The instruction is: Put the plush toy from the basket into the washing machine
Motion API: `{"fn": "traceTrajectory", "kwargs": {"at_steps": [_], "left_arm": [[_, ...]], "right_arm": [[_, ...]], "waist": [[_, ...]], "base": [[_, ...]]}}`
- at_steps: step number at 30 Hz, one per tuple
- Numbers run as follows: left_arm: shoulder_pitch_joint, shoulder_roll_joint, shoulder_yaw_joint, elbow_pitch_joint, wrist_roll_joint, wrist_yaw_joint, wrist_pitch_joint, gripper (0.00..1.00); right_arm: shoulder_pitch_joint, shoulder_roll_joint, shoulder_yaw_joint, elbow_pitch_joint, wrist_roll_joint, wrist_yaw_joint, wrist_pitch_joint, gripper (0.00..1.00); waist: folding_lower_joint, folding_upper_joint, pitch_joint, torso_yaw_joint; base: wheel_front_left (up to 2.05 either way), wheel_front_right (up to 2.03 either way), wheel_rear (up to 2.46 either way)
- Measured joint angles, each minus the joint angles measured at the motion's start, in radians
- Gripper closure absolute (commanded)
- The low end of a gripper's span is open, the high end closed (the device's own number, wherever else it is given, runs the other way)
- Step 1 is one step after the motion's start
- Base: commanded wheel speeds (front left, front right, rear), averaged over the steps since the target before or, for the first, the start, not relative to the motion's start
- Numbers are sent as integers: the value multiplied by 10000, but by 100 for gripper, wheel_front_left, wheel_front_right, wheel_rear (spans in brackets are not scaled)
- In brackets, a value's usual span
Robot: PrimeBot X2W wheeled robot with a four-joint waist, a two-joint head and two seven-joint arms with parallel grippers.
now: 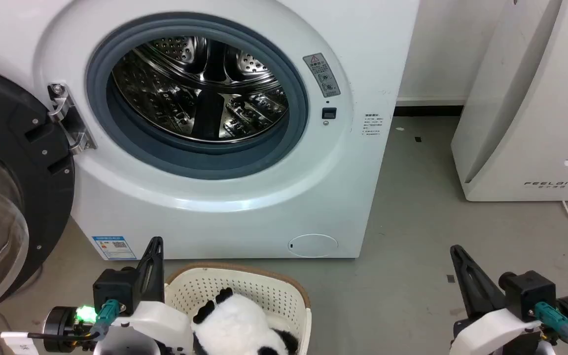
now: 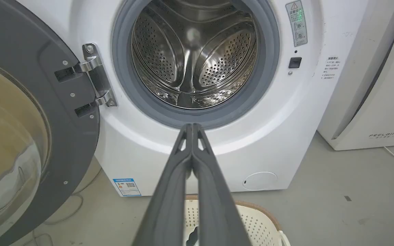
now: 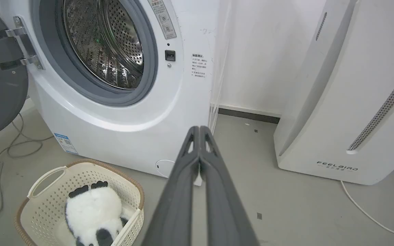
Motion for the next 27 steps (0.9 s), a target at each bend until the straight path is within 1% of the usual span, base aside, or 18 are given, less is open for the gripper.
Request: {"fn": "traceTrajectory", "kwargs": {"at_steps": [25,26,27], "left_arm": [[0,0,4,0,2,0,0,100],[0,0,2,0,2,0,0,0],[-1,0,0,4,0,6,0,0]], "right_arm": [[0,0,4,0,0,0,0,100],[0,0,4,0,0,0,0,0],[3,0,2,4,6,0,-2,0]], "waist": [[0,0,0,0],[0,0,0,0],[0,0,0,0]], "base": [[0,0,0],[0,0,0],[0,0,0]]}}
